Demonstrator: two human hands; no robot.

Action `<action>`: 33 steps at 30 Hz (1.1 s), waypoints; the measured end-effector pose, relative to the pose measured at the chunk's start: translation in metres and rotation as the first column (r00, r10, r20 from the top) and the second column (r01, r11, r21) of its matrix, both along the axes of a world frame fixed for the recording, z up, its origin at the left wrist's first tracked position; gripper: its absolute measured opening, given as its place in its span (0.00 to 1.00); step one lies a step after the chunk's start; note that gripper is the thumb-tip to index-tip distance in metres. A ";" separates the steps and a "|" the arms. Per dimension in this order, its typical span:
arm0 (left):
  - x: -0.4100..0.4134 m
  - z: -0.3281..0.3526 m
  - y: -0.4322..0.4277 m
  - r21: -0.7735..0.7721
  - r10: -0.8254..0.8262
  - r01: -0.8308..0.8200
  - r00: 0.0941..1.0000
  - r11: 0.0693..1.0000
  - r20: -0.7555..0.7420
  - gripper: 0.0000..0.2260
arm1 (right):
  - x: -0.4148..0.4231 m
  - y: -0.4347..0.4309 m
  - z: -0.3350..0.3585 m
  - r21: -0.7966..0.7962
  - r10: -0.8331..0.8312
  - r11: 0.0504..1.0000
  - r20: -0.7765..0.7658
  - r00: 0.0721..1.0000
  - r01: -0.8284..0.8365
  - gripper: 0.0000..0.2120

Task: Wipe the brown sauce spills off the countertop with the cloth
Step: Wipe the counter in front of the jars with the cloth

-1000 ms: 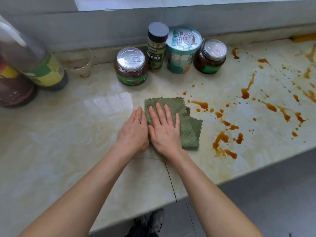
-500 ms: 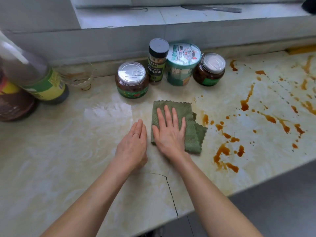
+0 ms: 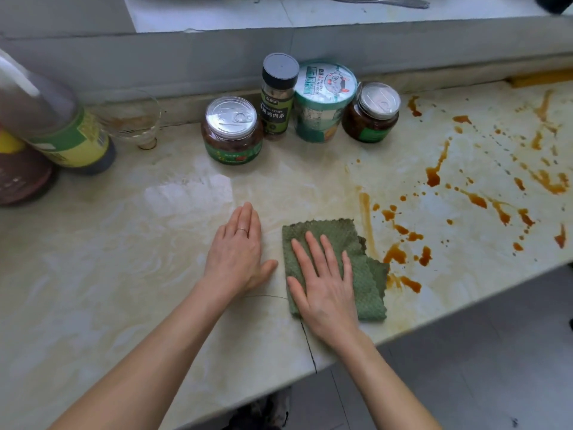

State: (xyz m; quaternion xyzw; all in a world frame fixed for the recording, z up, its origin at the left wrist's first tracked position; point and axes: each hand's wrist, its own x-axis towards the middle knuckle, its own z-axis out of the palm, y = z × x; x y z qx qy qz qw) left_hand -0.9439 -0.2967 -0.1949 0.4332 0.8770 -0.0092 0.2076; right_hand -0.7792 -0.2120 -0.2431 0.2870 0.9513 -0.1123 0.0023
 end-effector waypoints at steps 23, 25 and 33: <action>0.124 0.001 -0.010 0.137 0.065 -0.084 0.989 0.987 0.134 0.38 | 0.074 0.034 -0.003 -0.021 0.177 0.983 -0.098 0.979 -0.180 0.24; 0.130 0.002 -0.012 0.128 0.082 -0.100 0.988 0.987 0.134 0.39 | 0.074 0.057 -0.005 -0.047 0.048 0.997 -0.131 0.990 -0.055 0.24; 0.147 0.013 0.000 0.010 0.150 -0.152 0.982 0.988 0.110 0.46 | 0.107 0.062 -0.006 -0.095 0.249 0.949 -0.365 0.897 -0.301 0.20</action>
